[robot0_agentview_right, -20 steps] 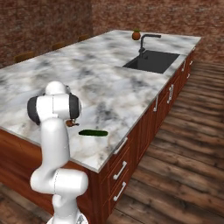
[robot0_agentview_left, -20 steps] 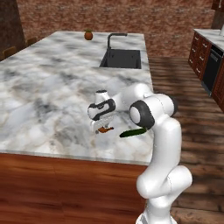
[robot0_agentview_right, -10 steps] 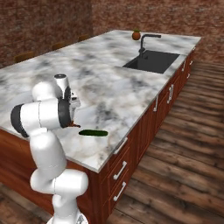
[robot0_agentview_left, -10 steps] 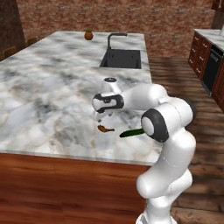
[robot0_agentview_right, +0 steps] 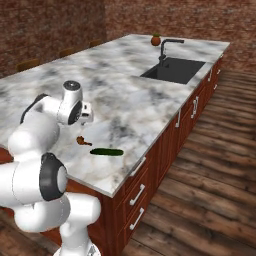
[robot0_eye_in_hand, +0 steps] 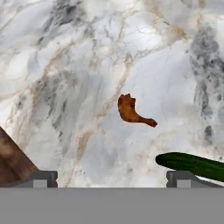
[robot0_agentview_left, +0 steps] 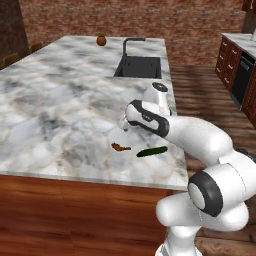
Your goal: Open the fridge, remove the kiwi, cucumber, and chicken drumstick, and place them on any counter.
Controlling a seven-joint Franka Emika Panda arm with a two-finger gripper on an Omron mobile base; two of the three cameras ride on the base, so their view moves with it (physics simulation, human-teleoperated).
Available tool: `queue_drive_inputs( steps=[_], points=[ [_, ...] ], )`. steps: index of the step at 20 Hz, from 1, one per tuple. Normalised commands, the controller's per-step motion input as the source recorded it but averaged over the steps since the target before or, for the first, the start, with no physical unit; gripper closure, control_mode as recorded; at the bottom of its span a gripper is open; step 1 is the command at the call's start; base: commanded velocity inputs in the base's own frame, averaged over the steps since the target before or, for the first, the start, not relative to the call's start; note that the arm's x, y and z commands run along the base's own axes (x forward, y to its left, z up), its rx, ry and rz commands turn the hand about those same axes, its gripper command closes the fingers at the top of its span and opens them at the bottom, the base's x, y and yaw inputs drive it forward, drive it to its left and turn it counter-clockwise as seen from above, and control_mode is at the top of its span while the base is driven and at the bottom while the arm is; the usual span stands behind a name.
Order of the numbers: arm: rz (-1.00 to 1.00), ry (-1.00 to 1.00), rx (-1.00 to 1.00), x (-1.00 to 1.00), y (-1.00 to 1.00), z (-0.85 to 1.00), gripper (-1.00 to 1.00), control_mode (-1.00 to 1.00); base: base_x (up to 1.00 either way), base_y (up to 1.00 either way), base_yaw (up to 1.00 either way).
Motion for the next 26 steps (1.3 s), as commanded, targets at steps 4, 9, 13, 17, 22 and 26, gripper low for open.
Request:
queue_drive_inputs(
  steps=[4,9,13,17,22,26],
  points=[
    [-0.42,0.03,0.15,-0.80,-0.38,0.65,-1.00,-1.00,0.00,0.00,0.00],
    [-0.38,0.11,0.01,-0.54,-0.23,0.51,-1.00,-1.00,0.00,0.00,0.00],
    [-0.08,0.00,-0.01,-0.16,-0.03,0.78,-1.00,-1.00,0.00,0.00,0.00],
    [0.00,0.00,0.00,-0.41,-0.17,0.99,-1.00,-1.00,0.00,0.00,0.00],
    [0.00,0.00,0.00,-0.72,-0.31,0.93,-1.00,-1.00,0.00,0.00,0.00],
    [0.00,-0.02,0.00,-0.69,-0.31,0.72,-1.00,-1.00,0.00,0.00,0.00]
  ],
)
